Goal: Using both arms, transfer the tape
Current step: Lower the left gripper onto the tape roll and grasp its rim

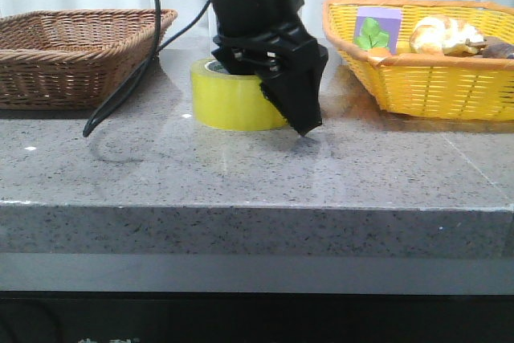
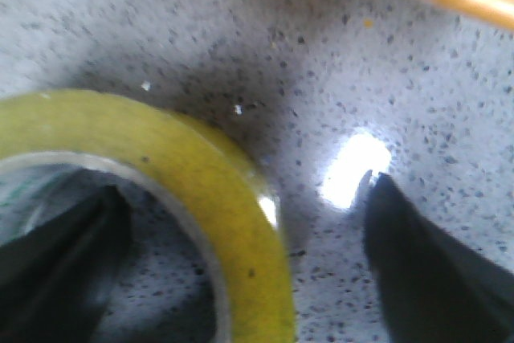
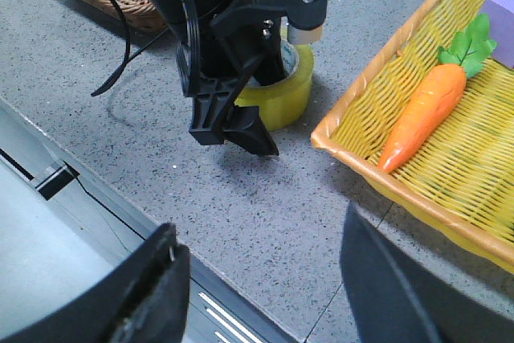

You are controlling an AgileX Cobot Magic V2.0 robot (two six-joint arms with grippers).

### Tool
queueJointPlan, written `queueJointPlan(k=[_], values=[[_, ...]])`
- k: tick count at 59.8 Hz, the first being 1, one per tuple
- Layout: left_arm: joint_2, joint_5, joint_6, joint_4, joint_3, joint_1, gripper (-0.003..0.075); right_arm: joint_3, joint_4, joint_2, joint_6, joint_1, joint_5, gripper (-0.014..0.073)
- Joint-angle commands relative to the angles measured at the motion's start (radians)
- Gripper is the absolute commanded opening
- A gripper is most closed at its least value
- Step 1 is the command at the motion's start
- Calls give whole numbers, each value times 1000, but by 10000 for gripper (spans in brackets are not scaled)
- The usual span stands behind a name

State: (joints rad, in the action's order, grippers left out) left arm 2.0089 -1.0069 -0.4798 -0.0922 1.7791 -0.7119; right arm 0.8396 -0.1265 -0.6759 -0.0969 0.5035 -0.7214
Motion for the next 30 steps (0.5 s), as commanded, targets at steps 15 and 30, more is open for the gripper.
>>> queueJointPlan(k=[15, 30], values=[[-62, -20, 0, -10, 34, -6, 147, 25, -5, 2, -1, -4, 77, 443], [-93, -50, 8, 10, 57, -6, 138, 25, -5, 2, -1, -4, 77, 443]])
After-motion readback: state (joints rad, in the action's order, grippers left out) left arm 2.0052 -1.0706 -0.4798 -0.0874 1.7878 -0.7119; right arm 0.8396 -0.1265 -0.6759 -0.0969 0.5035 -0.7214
